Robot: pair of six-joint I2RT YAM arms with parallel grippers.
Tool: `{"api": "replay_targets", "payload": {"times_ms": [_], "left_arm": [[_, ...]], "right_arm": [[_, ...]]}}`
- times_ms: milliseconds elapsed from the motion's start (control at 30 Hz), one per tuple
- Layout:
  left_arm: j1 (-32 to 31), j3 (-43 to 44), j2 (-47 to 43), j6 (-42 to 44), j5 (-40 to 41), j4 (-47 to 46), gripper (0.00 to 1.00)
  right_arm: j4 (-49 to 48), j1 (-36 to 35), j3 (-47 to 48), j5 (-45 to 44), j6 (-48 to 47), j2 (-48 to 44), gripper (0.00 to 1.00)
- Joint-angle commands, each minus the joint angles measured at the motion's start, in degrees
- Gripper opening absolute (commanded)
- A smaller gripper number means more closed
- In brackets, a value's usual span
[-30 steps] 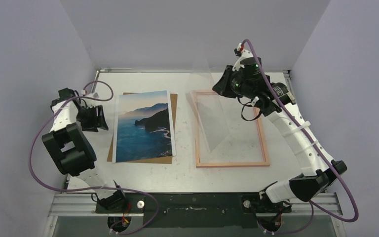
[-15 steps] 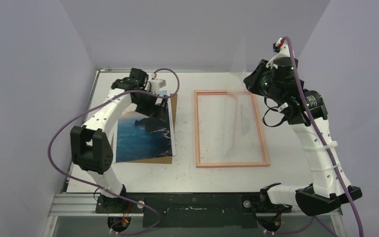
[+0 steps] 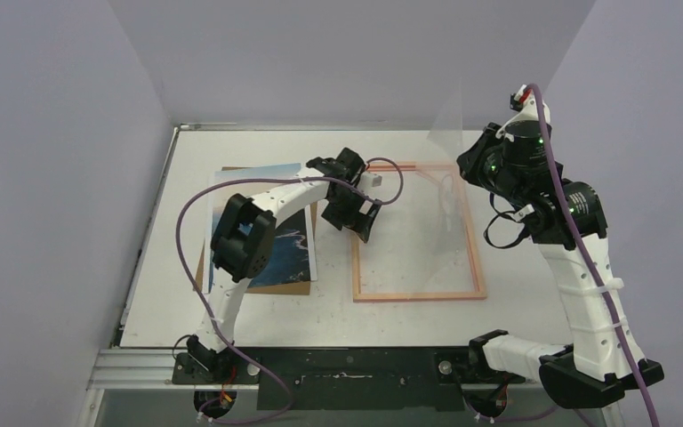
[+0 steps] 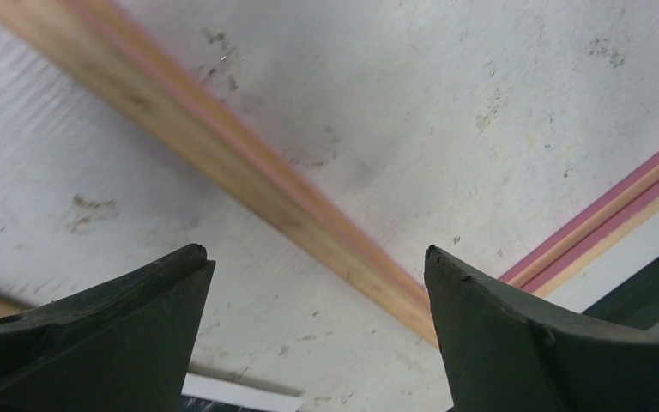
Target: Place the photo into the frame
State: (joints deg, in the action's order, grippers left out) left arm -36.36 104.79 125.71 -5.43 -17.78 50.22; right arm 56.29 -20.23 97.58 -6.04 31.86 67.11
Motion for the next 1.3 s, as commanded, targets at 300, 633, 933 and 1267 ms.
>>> {"api": "replay_targets", "payload": {"times_ms": [300,633,933,1267], "left_arm": [[-2.27,-4.03,2.48,-1.91,7.98,-9.39,0.6],[-2.06,-10.81,0.19,3.52,12.48,-12.52,0.26],[1.47,-11.4,-3.1,4.64,12.28,-11.91,0.27],[2.78,-11.49,-13.36,3.11,7.73,-9.11,0.71]], "right_arm": [[0.06,0.46,0.63,-0.99,-0.04,-2.38,0.05],[-2.7,0.51,-3.58,1.68,0.89,-3.02,0.05],[-6.49,0.45,-6.09,5.21,2.02,-1.78,0.05],[-9.02,0.5,-5.88,9.1,3.33,0.58,0.05]]}}
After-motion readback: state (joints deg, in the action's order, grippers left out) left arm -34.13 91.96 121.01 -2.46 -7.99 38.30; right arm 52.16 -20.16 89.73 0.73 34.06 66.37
